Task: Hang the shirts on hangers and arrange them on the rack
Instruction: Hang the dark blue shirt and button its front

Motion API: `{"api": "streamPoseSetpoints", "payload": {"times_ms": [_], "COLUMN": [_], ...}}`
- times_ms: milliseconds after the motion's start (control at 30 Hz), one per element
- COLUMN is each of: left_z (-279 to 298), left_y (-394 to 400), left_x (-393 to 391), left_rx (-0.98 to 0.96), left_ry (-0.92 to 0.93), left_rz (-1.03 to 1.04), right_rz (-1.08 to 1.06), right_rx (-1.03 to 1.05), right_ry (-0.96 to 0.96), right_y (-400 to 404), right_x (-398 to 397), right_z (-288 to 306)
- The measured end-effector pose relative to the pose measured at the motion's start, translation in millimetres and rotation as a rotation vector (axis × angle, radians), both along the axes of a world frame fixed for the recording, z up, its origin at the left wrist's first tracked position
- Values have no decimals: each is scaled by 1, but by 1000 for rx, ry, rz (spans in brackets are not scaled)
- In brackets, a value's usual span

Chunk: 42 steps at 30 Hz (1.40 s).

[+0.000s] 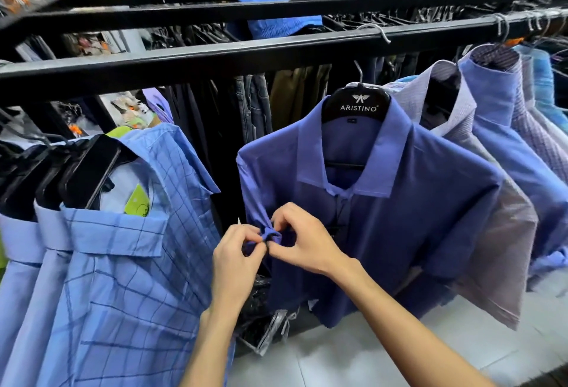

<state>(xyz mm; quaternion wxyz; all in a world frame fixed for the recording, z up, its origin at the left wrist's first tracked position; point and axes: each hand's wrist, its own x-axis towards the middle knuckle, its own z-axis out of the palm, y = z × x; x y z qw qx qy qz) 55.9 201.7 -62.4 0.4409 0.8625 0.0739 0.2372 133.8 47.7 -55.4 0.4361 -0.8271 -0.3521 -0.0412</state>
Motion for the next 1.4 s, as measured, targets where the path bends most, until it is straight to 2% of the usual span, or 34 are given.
{"api": "streamPoseSetpoints", "payload": {"times_ms": [167, 300, 367, 667, 833, 967, 1100, 1167, 1233, 1300, 1400], "left_z": [-7, -15, -20, -25, -29, -18, -6, -6, -7, -6, -6], "left_y": [1, -2, -5, 6, 18, 19, 15, 13, 10, 7, 4], "left_x": [-8, -15, -17, -19, -21, -25, -22, -19, -18, -18, -21], "left_rx": [-8, -84, -45, 89, 36, 23, -24, 34, 16, 8, 70], "left_ry": [-45, -58, -81, -53, 72, 88, 79, 65, 49, 3, -75], "left_rz": [23, 102, 123, 2, -87, -156, -183, -131, -30, 60, 13], "right_rz": [67, -27, -88, 93, 109, -6, -210, -275, -249, -184, -189], "right_rx": [-116, -162, -134, -16, -23, -10, -8, 16, 14, -22, -1], "right_ry": [-11, -248, -290, 66, 208, 50, -263, -402, -470, -432, -177], "right_y": [-3, -5, -3, 1, 0, -1, 1, 1, 2, 4, 7], "right_x": [-3, -5, -10, -19, -19, -17, -16, -16, -18, -22, -30], "right_z": [4, -4, -9, -21, -18, -22, -22, -22, -23, -30, -41]}}
